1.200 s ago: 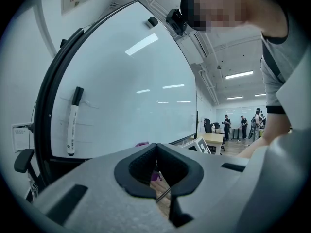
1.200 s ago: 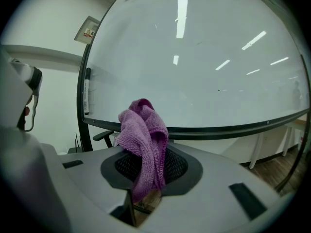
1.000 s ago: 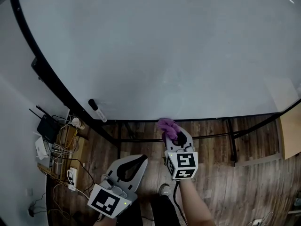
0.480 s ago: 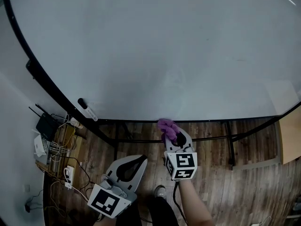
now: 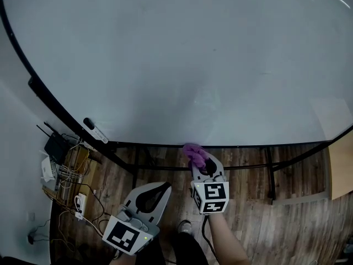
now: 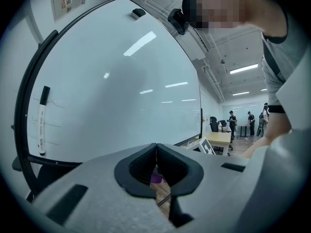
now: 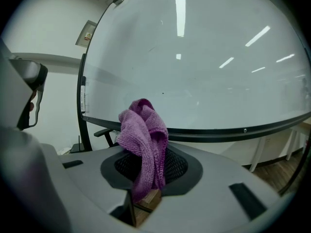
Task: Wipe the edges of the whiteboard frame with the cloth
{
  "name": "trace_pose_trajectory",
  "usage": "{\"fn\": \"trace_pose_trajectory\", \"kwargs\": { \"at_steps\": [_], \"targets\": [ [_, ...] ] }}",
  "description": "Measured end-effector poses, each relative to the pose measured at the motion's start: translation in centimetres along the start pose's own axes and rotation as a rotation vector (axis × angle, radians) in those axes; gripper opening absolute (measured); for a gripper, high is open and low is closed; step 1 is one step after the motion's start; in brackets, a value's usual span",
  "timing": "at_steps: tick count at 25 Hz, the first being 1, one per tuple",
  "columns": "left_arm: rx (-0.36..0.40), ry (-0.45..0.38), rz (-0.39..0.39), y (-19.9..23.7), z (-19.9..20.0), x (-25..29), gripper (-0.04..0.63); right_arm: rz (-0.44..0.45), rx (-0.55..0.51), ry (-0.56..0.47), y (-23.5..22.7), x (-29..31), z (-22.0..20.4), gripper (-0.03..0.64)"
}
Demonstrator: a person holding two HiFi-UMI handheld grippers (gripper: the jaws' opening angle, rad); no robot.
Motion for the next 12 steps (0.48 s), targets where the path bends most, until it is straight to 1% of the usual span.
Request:
{"fn": "trace_pose_trajectory", "kwargs": {
  "at_steps": [6,12],
  "targets": [
    [0.028,-0.005,0.02,-1.3,0.9,1.7,0.017,0.018,0.005,0.007,-1.7,-0.6,-0.1,0.097],
    [0.048,-0.011,0.023,-2.6,1.8,2.9,0.017,0.025,0.013,0.014,-2.9,-1.0,0.0,0.097]
  ]
}}
Point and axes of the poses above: the fingertips, and each gripper's own axes: x forward along the fingers, y to its left, z out of its top, the point moved 1 cm from there along -x, backward along the fingers, and after that the axes turned 3 degrees about -z, right-handed, at the moved point
